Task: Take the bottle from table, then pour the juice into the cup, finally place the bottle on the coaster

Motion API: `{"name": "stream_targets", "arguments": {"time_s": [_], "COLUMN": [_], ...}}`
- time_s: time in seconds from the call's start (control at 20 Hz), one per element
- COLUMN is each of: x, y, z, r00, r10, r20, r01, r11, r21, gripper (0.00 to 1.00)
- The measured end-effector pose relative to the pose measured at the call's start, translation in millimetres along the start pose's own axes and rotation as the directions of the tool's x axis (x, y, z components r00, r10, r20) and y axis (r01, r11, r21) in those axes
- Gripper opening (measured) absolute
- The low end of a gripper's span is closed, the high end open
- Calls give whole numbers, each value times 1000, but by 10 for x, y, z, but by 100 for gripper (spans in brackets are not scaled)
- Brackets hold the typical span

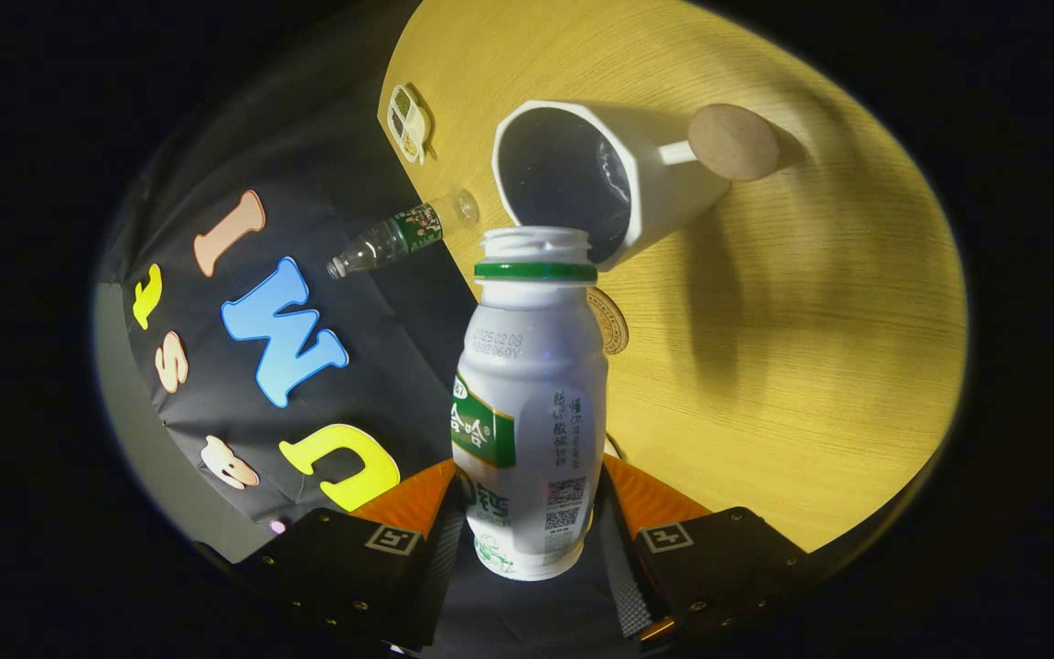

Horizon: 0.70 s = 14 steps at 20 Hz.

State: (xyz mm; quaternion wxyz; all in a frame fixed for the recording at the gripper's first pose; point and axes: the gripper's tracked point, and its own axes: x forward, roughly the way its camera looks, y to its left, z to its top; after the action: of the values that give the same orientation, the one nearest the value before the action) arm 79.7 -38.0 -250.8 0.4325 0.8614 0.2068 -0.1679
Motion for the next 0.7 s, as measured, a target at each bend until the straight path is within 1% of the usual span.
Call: {"name": "stream_targets", "arguments": {"time_s": [0.7], "x": [47], "y": [11], "z": [-58], "r00": [1000], "r10": [-16], "r20": [-16], "r01": [17], "r11": [998], "r21": [65], "gripper": [72]}}
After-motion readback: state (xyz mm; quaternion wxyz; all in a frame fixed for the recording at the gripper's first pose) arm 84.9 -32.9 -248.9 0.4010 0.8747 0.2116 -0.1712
